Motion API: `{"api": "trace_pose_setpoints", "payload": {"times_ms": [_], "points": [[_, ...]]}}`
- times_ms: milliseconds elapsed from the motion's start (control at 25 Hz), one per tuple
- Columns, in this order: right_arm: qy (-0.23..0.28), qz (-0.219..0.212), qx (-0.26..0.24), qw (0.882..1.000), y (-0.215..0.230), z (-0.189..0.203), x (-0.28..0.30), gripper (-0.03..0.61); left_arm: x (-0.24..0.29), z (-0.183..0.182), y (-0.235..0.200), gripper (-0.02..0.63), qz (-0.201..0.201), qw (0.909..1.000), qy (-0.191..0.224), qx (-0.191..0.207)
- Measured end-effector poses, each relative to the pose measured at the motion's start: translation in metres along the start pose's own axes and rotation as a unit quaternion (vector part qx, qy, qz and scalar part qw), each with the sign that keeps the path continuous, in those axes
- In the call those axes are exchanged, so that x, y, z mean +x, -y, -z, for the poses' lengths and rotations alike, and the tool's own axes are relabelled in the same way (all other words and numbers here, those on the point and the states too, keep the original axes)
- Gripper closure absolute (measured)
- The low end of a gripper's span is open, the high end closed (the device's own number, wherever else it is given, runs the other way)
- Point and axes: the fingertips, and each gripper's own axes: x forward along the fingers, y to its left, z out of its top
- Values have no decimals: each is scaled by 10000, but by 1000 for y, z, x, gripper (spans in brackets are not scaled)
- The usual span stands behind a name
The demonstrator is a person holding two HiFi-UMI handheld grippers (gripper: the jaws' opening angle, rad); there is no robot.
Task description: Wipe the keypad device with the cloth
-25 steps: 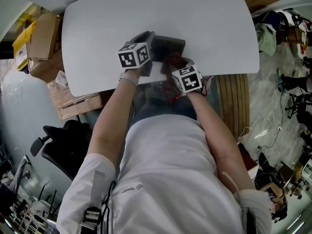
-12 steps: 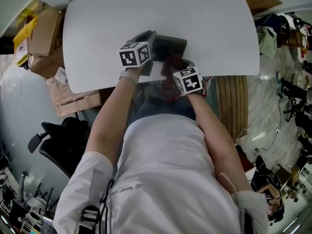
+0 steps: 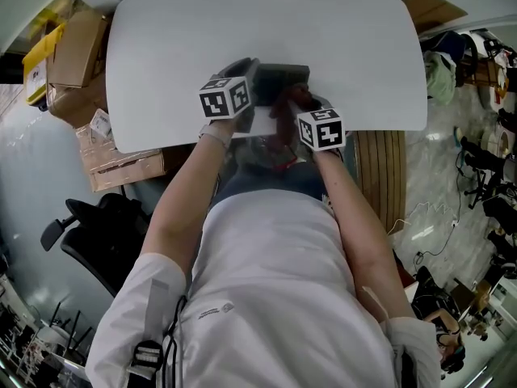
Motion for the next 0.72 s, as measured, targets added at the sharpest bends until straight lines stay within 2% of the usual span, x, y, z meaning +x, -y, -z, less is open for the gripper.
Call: {"api": "trace_pose_setpoints", "payload": {"times_ms": [200,320,440,720], "points": [[506,16,-122,9986,1,-52,-12,477,-3,3,1,532,43,9999,2,-112],[539,-20,-337,9980,-4,-74,-9,477,-3,4,0,531,49,9999,17,-149],[341,-10,-504,9981,-7,-73,2,477,-3,3,2,531,37,9999,32,-160],[274,122,-794,9964,-10,-67,6,479,-4,2,0,532,91,9995,82,-289]]}}
